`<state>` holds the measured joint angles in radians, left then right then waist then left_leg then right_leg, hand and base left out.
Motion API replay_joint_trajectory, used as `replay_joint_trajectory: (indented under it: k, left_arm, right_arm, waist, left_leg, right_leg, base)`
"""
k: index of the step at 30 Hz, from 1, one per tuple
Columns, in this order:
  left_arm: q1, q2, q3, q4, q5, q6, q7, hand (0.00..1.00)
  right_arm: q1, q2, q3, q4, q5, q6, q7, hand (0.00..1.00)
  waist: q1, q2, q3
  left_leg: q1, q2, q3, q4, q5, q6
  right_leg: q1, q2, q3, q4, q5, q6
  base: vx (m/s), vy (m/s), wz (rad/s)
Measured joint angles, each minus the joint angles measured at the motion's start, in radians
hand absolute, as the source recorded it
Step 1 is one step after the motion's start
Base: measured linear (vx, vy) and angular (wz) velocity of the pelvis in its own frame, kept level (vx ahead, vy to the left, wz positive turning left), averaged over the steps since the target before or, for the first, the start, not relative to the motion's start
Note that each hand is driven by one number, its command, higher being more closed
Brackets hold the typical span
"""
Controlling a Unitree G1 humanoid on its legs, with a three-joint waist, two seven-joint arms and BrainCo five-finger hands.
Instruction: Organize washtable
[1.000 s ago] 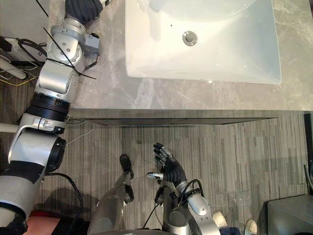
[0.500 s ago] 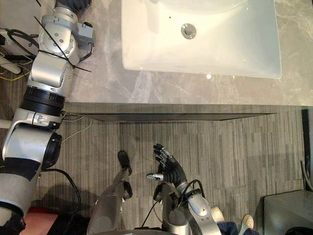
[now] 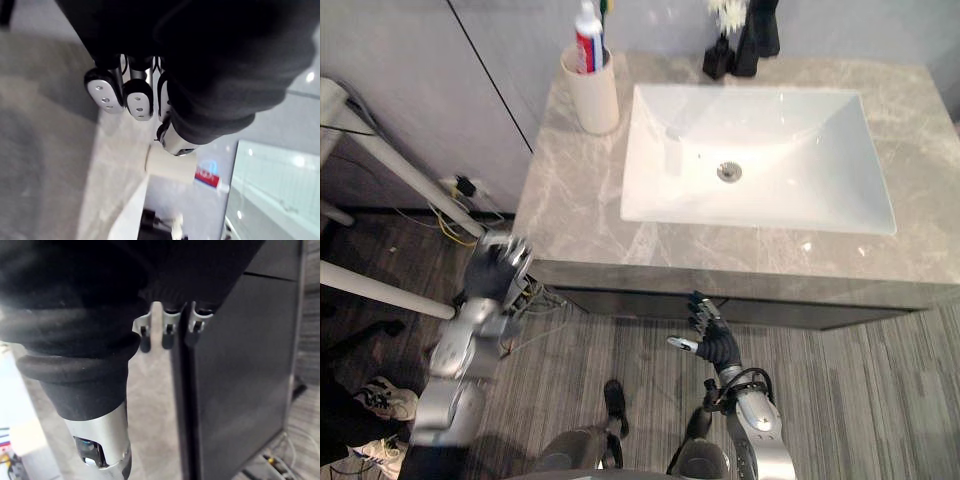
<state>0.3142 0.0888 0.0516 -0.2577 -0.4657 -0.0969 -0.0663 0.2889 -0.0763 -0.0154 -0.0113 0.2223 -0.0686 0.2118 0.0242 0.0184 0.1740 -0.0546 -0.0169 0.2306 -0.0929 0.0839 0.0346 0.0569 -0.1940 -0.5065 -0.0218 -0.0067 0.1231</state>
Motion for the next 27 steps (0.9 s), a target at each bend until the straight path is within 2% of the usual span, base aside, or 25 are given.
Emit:
replay_joint_trajectory:
  k: [4,6,10,14,18,23,26,27]
  left_arm:
    - [0.148,-0.091,-0.026,0.000,-0.053,0.003,-0.045,0.00]
    - [0.172,-0.108,-0.055,0.028,-0.056,0.003,-0.069,0.00]
    - [0.173,-0.125,-0.097,0.223,-0.071,0.006,-0.110,0.00]
    - [0.156,-0.126,-0.140,0.427,-0.063,0.030,-0.113,0.00]
    - [0.139,-0.123,-0.159,0.450,-0.020,0.040,-0.107,0.00]
    - [0.069,-0.103,-0.181,0.450,0.010,0.041,-0.097,0.00]
    - [0.011,-0.095,-0.181,0.450,0.047,0.041,-0.058,0.00]
    - [-0.022,-0.092,-0.185,0.451,0.049,0.040,-0.051,0.00]
  right_arm:
    - [0.068,0.051,-0.029,0.001,0.001,-0.003,-0.008,0.00]
    - [0.104,0.067,-0.026,0.016,0.001,-0.004,-0.010,0.00]
    - [0.140,0.081,-0.022,0.113,-0.001,-0.003,-0.002,0.00]
    - [0.139,0.082,-0.015,0.182,-0.020,-0.004,0.009,0.00]
    - [0.142,0.088,-0.016,0.192,-0.036,-0.003,-0.001,0.00]
    - [0.119,0.101,-0.019,0.192,-0.036,-0.004,-0.038,0.00]
    - [0.087,0.108,-0.017,0.192,-0.036,-0.004,-0.065,0.00]
    - [0.063,0.110,-0.014,0.192,-0.036,-0.004,-0.075,0.00]
  waist:
    - [0.010,0.000,-0.041]
    - [0.011,0.002,-0.065]
    - [0.010,0.002,-0.102]
    - [-0.009,0.001,-0.102]
    - [-0.010,-0.001,-0.103]
    - [-0.012,-0.006,-0.105]
    - [-0.017,-0.017,-0.098]
    - [-0.030,-0.025,-0.091]
  left_leg:
    - [0.020,-0.002,-0.022,-0.001,-0.002,-0.004]
    - [0.021,-0.002,-0.033,-0.001,-0.002,-0.004]
    - [0.029,-0.003,-0.039,-0.007,-0.003,-0.004]
    - [0.035,0.000,-0.038,-0.008,-0.002,-0.005]
    - [0.035,0.001,-0.028,-0.008,-0.002,-0.005]
    - [0.025,0.012,0.041,-0.001,-0.003,-0.004]
    - [0.017,0.018,0.147,0.000,-0.009,0.004]
    - [0.008,0.024,0.189,0.020,-0.023,0.015]
  right_leg:
    - [0.031,0.001,-0.024,0.000,-0.009,-0.002]
    - [0.044,0.001,-0.035,0.000,-0.010,-0.001]
    - [0.048,0.001,-0.040,0.004,-0.018,0.000]
    - [0.044,-0.001,-0.037,0.022,-0.025,-0.003]
    - [0.036,-0.001,-0.022,0.023,-0.025,-0.003]
    - [-0.027,-0.007,0.050,0.061,-0.024,-0.003]
    - [-0.117,-0.015,0.156,0.120,-0.018,-0.007]
    - [-0.149,-0.018,0.164,0.137,-0.010,-0.019]
  base:
    - [-0.01,-0.009,0.18]
    - [0.00,-0.007,0.14]
    - [-0.02,-0.001,0.05]
    - [0.00,0.002,-0.01]
    - [0.00,0.017,-0.09]
    - [0.02,0.022,-0.43]
    - [0.01,0.045,-0.92]
    - [-0.03,0.042,-0.95]
